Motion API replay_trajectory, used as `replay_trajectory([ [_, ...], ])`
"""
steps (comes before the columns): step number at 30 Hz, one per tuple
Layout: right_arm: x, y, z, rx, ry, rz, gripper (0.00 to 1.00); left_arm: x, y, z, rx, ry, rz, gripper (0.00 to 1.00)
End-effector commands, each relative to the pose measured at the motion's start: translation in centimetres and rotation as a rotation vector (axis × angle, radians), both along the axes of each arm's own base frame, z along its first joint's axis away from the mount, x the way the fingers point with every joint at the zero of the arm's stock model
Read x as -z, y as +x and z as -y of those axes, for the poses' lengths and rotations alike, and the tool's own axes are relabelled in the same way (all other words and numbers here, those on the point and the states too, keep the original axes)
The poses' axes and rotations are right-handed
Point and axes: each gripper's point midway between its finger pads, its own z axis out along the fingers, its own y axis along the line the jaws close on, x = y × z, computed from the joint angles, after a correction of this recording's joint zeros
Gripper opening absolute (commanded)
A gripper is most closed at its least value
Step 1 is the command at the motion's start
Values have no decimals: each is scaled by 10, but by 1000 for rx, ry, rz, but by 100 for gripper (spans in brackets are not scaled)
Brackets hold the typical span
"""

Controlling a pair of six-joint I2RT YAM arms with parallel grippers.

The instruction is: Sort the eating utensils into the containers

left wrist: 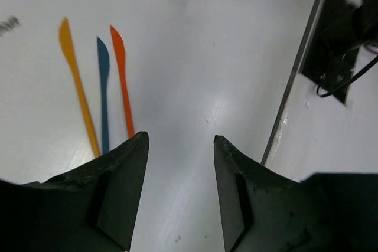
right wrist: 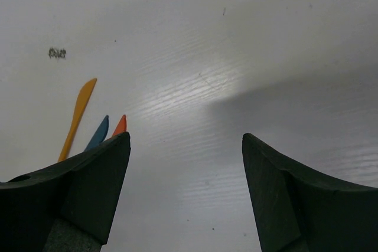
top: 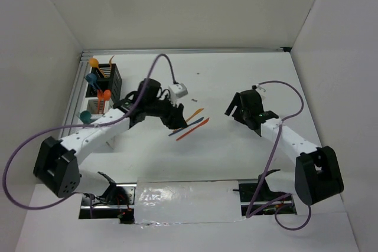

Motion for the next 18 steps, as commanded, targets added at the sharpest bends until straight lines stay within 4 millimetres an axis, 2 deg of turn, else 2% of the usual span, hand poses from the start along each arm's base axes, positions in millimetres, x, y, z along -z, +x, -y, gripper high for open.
replay_trajectory([
  [1, -23, 4, 13, 29, 38, 90, 83, 38, 12, 15, -37, 172, 14, 59],
  [3, -32, 6, 18, 49, 51, 127, 83, 57, 18, 26, -6, 239, -14, 58],
  [6, -34, 6, 28, 77, 47, 138, 83, 77, 21, 43, 29, 309, -34, 55],
  [9, -35, 5, 39, 107, 44, 147, 83, 85, 29, 55, 24, 373, -25, 54],
  [10, -32, 4, 43, 117, 41, 141, 83, 102, 28, 59, 35, 415, -50, 53],
  [12, -32, 3, 45, 112, 48, 147, 83, 112, 35, 57, 10, 477, -66, 50],
  [13, -33, 4, 49, 125, 48, 150, 83, 125, 36, 57, 13, 508, -84, 49],
  [15, -34, 5, 55, 135, 50, 152, 83, 137, 36, 58, 20, 538, -96, 49],
  [18, -35, 5, 59, 139, 56, 155, 83, 145, 36, 58, 20, 552, -91, 48],
])
